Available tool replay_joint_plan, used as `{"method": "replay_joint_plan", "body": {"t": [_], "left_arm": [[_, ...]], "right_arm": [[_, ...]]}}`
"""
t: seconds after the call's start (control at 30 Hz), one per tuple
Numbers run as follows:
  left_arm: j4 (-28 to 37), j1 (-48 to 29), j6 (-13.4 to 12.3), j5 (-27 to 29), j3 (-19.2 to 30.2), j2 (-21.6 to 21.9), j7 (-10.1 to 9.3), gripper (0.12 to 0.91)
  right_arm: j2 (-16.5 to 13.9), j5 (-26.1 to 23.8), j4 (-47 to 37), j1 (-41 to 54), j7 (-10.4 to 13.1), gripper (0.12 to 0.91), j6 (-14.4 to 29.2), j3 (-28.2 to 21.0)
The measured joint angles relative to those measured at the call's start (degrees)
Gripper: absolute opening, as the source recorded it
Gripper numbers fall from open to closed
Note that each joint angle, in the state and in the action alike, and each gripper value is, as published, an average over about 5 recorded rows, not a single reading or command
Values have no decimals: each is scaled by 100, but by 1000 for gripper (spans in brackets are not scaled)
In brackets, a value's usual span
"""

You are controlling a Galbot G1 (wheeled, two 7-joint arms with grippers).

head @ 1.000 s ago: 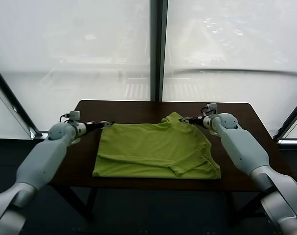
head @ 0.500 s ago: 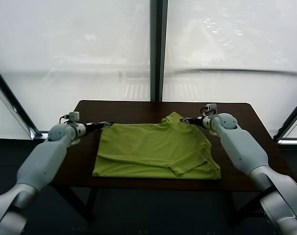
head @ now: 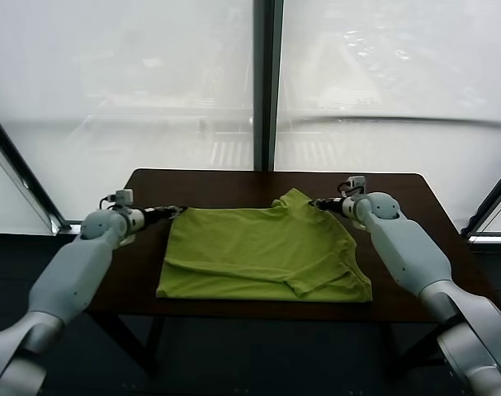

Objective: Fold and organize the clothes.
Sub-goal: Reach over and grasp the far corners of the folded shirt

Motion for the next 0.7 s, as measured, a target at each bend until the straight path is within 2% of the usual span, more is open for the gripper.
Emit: {"method": "replay_joint_plan", "body": {"t": [0.3, 0.47, 0.7], "left_arm": [[9, 12, -14, 1, -23, -9, -2, 280], [-1, 44, -26, -1, -75, -18, -11, 238], [-262, 228, 55, -177, -333, 39, -161, 219]], "right_arm": [[-3, 24, 41, -51, -12, 139, 68, 58], [-30, 213, 140, -134, -31, 139, 148, 207], [-139, 427, 355, -245, -5, 139, 198, 407]]}}
